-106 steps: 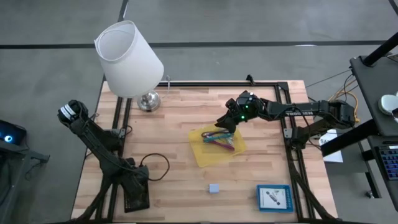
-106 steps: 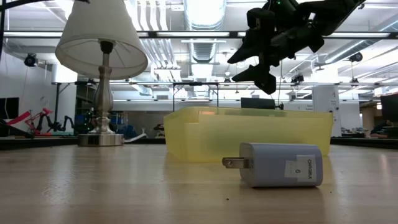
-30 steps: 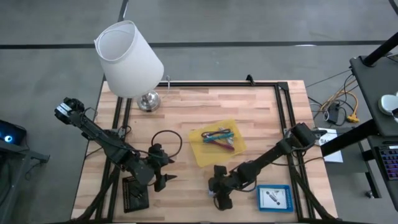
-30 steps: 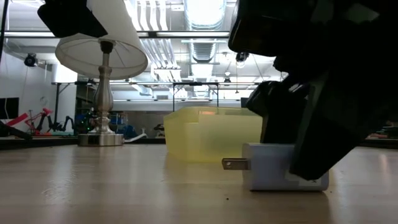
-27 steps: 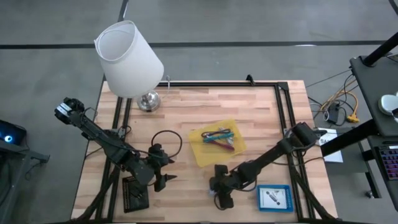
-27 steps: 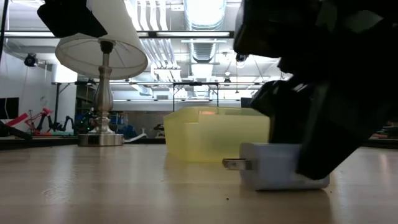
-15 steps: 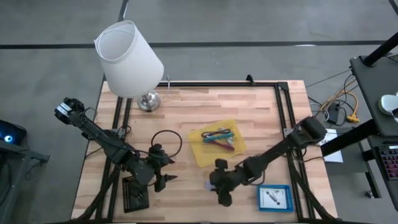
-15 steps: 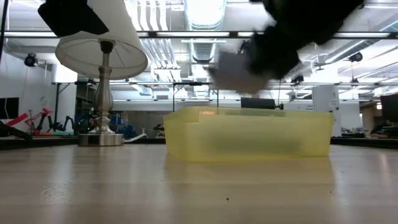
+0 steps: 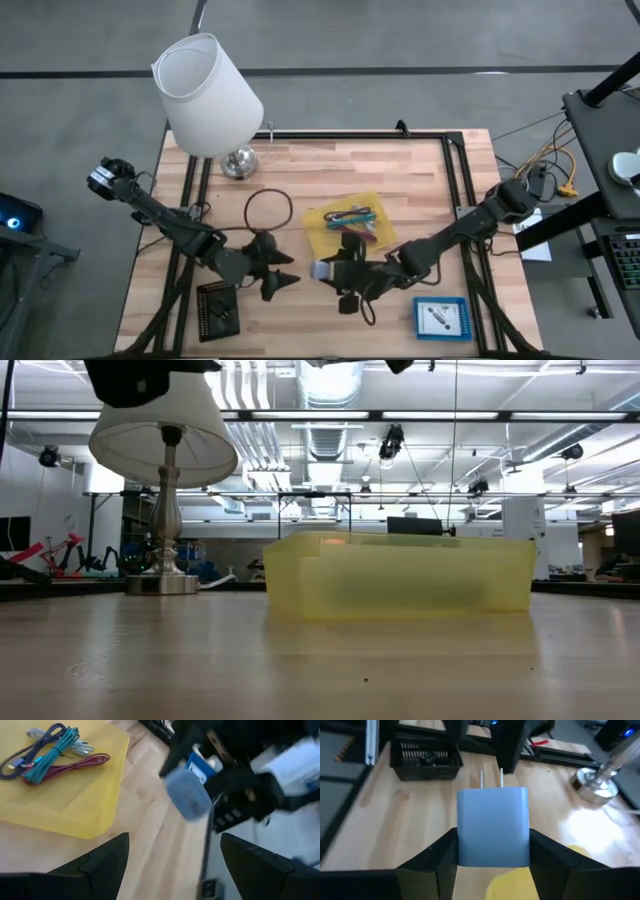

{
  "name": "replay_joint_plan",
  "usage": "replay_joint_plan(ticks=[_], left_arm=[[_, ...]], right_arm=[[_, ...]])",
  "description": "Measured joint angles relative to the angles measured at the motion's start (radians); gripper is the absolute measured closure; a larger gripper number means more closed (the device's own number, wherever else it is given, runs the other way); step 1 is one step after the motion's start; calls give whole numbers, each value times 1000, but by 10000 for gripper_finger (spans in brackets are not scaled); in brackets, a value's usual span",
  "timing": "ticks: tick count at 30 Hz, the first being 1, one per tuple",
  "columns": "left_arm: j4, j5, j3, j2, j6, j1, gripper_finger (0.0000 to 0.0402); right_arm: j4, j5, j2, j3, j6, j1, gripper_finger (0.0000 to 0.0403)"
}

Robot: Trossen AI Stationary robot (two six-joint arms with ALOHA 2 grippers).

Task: Pick and place items into bin
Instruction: Put the white charger adapter into the black bin

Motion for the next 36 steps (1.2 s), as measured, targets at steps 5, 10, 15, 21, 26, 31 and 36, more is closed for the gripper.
replay_joint_plan(ticks=[5, 10, 15, 21, 26, 31, 36], left_arm=[[34, 17, 1, 0, -108, 41, 105], [45, 26, 1, 14, -183, 55, 105], [49, 27, 2, 44, -237, 68, 105], [131, 20, 2, 97, -228, 97, 105], [180, 18, 2, 126, -224, 121, 105], [184, 18, 3, 142, -231, 139, 105], [186, 20, 3, 150, -231, 156, 124]], right_arm=[[-70, 38, 32, 52, -54, -2, 221], [-103, 81, 40, 64, -75, -6, 221], [-102, 82, 41, 62, -87, -17, 221], [-102, 82, 41, 62, -106, -24, 221], [-101, 81, 41, 61, -109, -24, 221], [-101, 81, 41, 61, -109, -24, 221], [-101, 81, 41, 60, -109, -23, 221]])
